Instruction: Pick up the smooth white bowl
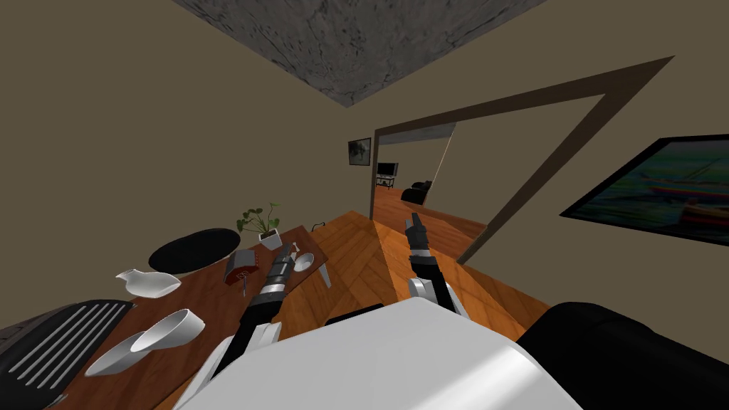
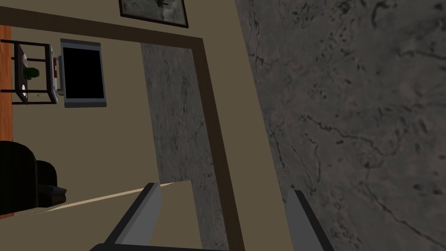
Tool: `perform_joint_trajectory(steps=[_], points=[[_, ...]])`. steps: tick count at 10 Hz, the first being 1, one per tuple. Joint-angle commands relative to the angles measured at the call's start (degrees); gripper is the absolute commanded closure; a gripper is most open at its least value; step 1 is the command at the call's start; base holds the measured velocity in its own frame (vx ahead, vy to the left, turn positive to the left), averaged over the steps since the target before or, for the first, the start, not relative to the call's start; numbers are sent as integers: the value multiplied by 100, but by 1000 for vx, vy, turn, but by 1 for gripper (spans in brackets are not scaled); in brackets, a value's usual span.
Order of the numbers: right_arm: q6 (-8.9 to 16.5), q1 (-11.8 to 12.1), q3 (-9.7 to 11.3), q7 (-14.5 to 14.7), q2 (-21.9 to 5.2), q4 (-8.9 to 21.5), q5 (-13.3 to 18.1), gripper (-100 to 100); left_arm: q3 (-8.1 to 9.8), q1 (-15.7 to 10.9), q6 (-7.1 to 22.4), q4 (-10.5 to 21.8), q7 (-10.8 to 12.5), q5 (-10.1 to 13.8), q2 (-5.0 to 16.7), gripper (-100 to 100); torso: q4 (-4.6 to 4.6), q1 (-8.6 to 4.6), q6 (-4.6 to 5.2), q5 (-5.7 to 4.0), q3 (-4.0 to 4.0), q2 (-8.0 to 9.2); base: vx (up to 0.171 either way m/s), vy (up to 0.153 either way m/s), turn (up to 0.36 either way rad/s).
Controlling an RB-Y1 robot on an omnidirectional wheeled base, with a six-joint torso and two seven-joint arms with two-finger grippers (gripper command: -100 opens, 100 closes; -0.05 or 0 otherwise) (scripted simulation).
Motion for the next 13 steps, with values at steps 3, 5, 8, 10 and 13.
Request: perform_joint_trajectory(steps=[3,5,8,10,13], points=[[0,0,0,0,0,0,0,0,99,-162,106,500,94,82,116,-100,0,-2,0,0,0,-1,3,-83,33],[0,0,0,0,0,0,0,0,183,-325,238,961,162,153,187,-100,-1,10,0,2,-3,-5,19,-70,37],[0,0,0,0,0,0,0,0,270,-506,417,1410,218,228,240,-100,-2,5,1,1,-7,-11,30,-74,31],[0,1,0,0,0,0,0,0,315,-604,526,1664,241,266,258,-100,-3,12,-1,3,-9,-16,46,-50,38],[0,1,-1,0,-1,0,0,0,405,-812,786,2074,272,345,274,-100,-3,27,0,5,-10,-17,45,-20,21]])
